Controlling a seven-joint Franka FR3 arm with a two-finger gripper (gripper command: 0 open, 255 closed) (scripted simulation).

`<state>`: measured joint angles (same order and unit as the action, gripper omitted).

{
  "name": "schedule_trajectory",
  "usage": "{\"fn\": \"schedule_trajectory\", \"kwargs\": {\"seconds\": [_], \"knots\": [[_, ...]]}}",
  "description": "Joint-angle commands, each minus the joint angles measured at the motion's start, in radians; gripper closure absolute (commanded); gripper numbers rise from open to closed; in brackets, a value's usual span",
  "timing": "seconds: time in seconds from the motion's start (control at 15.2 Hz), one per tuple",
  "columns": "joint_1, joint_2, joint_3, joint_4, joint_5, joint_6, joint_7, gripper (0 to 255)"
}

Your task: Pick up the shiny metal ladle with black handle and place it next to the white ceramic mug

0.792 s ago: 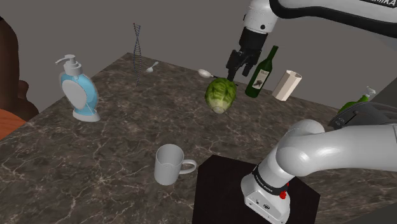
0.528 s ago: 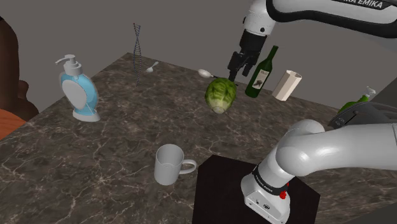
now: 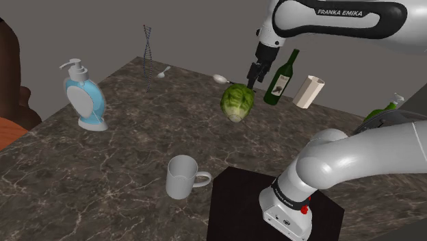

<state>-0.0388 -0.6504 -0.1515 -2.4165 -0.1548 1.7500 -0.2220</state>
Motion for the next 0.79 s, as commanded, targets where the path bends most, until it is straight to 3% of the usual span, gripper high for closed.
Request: {"fn": "schedule_trajectory", "kwargs": {"seconds": [0.0,0.4,0.73], "knots": [[-0.006,0.056,-0.048,0.014,-0.030,0.047,-0.076,0],[-0.005,0.240,-0.161,0.089,-0.069,0.172,-0.270,0],[0.002,0.422,-0.242,0.190,-0.053,0.263,-0.439,0]]}}
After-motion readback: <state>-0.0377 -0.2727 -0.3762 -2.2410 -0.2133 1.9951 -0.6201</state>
